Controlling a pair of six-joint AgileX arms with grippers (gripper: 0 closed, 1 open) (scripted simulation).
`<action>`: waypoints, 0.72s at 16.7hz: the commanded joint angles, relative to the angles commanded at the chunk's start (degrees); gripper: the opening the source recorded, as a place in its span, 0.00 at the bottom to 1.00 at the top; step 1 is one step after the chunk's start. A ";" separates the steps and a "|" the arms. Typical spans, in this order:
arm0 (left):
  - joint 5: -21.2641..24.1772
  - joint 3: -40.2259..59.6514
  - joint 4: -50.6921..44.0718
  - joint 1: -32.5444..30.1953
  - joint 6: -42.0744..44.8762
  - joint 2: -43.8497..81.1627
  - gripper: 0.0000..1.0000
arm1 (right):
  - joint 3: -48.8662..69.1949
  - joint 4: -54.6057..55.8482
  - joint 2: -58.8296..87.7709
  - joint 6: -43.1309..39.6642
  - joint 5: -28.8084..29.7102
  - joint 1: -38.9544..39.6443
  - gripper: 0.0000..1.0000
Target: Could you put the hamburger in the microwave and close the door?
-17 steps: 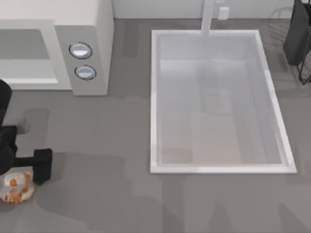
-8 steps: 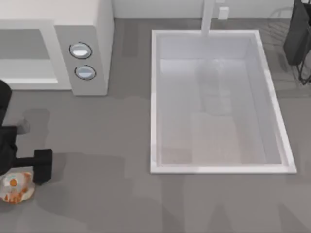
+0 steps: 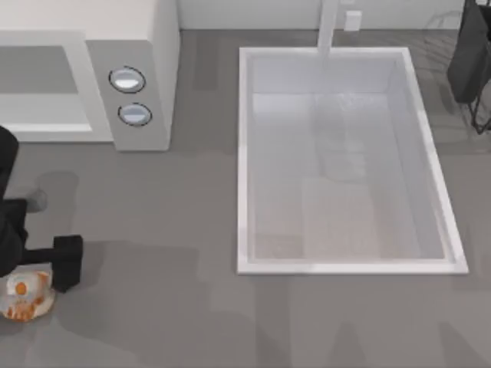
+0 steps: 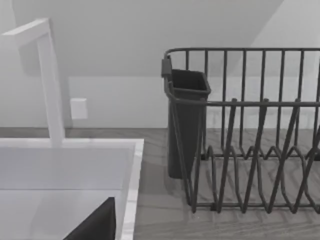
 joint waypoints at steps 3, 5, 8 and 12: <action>0.00 0.00 0.00 0.00 0.00 0.00 0.00 | 0.00 0.00 0.00 0.00 0.00 0.00 1.00; 0.00 0.00 0.00 0.00 0.00 0.00 0.00 | 0.00 0.00 0.00 0.00 0.00 0.00 1.00; 0.00 0.00 0.00 0.00 0.00 0.00 0.00 | 0.00 0.00 0.00 0.00 0.00 0.00 1.00; -0.32 2.45 -4.67 -0.12 -0.14 -4.31 0.00 | 0.00 0.00 0.00 0.00 0.00 0.00 1.00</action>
